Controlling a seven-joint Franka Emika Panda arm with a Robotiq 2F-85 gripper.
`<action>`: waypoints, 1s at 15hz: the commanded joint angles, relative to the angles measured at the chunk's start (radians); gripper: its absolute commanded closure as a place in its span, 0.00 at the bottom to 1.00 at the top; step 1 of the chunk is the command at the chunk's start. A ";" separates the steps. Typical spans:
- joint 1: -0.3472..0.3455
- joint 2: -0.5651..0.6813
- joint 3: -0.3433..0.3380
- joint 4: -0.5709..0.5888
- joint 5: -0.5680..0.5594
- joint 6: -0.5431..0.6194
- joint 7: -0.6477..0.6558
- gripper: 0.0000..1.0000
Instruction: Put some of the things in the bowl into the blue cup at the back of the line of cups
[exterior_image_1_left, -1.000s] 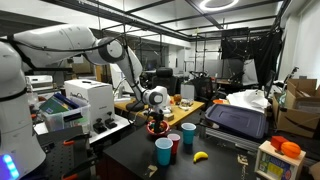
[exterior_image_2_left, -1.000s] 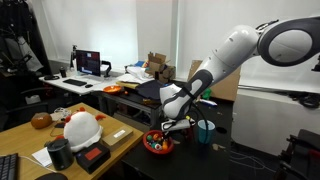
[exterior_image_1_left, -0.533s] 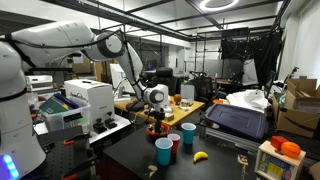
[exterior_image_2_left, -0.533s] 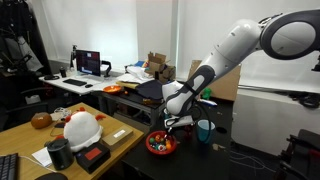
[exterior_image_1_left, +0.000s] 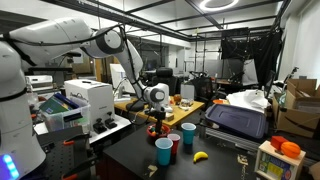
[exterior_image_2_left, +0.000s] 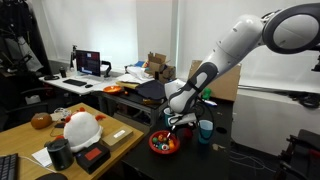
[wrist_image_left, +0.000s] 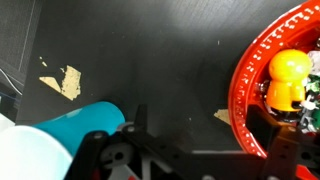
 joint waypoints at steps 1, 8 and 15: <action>-0.013 -0.075 0.037 -0.048 -0.001 -0.014 -0.005 0.00; -0.038 -0.055 0.111 0.015 0.026 -0.023 -0.033 0.00; -0.049 0.022 0.138 0.088 0.024 0.002 -0.067 0.00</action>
